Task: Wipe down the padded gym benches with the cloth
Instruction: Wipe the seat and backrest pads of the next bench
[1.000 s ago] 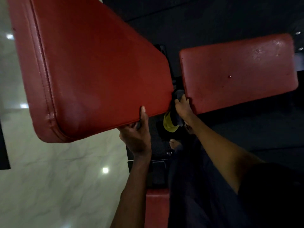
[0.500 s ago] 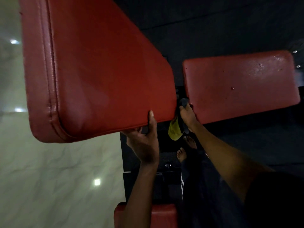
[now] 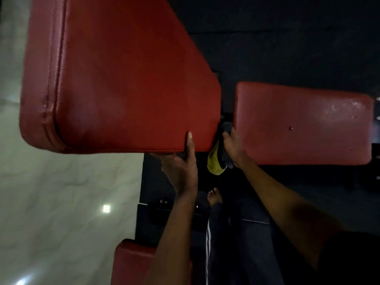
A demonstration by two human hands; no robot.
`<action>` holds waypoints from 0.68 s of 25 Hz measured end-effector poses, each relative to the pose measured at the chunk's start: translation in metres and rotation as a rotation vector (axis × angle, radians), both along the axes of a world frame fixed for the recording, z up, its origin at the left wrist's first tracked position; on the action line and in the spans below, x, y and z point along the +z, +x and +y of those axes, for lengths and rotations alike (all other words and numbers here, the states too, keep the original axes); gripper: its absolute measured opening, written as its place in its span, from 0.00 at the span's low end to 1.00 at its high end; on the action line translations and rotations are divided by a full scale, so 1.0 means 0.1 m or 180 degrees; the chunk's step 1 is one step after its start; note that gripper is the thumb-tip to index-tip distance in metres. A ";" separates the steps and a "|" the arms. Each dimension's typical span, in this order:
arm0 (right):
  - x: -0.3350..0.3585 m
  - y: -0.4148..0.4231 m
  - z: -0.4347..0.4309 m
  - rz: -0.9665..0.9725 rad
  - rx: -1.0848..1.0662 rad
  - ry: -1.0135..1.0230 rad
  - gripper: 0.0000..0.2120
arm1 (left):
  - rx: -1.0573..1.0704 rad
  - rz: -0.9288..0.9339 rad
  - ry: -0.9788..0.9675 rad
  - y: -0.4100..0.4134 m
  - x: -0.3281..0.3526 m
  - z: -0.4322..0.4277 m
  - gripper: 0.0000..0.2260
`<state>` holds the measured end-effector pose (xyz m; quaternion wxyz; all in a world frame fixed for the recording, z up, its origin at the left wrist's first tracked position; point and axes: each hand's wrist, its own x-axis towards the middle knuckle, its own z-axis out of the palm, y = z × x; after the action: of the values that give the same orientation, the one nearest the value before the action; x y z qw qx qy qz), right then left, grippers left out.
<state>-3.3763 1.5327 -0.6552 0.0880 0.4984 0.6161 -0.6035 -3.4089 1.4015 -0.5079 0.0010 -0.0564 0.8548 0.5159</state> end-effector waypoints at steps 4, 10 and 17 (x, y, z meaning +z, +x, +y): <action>0.14 0.01 0.07 0.0110 0.0514 0.0124 0.28 | 0.0180 -0.0128 -0.0055 0.04 0.06 0.05 0.35; 0.84 -0.35 0.36 0.1252 0.1125 0.0780 0.14 | 0.0522 -0.0463 0.0184 0.07 0.24 0.18 0.35; 0.70 -0.35 0.35 0.0679 0.0974 0.0430 0.33 | 0.0778 0.0791 -0.0987 0.05 0.75 0.17 0.54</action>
<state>-3.4108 1.5681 -0.5849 0.0793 0.3369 0.7297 -0.5898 -3.4039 1.4186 -0.4327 -0.1754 -0.0950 0.9042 0.3776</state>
